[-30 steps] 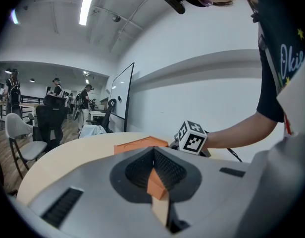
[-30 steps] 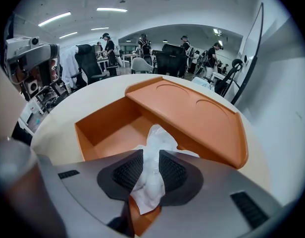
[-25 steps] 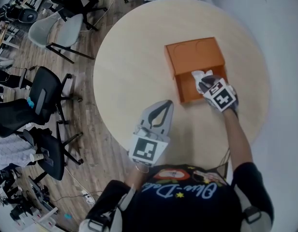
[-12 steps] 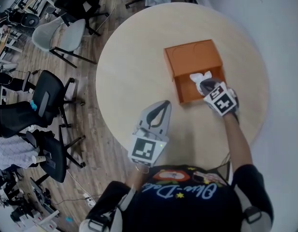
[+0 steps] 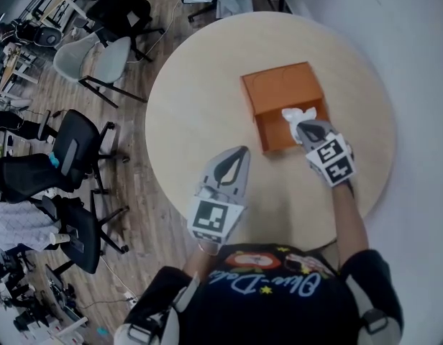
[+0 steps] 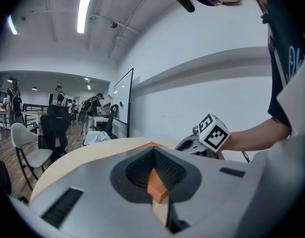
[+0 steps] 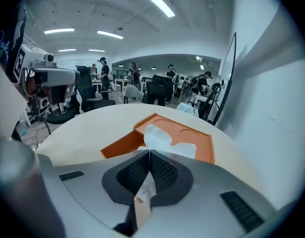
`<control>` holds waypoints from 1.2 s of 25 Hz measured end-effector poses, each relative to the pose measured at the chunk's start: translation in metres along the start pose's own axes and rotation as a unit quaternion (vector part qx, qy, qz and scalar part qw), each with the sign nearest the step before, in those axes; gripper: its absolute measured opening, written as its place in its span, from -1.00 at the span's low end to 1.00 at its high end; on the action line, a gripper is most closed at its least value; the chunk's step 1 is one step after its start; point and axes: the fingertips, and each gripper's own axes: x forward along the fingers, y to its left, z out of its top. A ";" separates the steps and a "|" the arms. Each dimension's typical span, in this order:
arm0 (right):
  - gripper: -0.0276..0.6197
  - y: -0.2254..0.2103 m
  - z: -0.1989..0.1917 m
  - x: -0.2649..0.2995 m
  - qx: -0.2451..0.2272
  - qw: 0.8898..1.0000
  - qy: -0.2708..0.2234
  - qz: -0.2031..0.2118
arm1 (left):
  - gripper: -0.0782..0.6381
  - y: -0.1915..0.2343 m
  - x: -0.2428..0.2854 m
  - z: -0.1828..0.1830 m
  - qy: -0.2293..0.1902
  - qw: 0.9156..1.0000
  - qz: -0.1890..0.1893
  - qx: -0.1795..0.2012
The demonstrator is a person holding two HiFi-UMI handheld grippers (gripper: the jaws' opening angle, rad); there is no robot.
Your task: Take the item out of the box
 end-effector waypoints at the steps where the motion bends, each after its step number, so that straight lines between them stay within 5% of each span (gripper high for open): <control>1: -0.91 0.003 0.004 -0.005 0.006 1.000 -0.013 -0.002 | -0.82 0.000 -0.001 0.000 0.003 1.000 0.001 0.008; 16: -0.91 0.028 0.058 -0.111 0.039 0.979 -0.198 -0.042 | -0.82 -0.026 -0.013 0.026 -0.011 0.999 -0.009 0.051; 30: -0.91 0.062 0.071 -0.169 0.060 0.965 -0.251 -0.046 | -0.82 -0.049 -0.019 0.042 -0.028 0.997 -0.033 0.056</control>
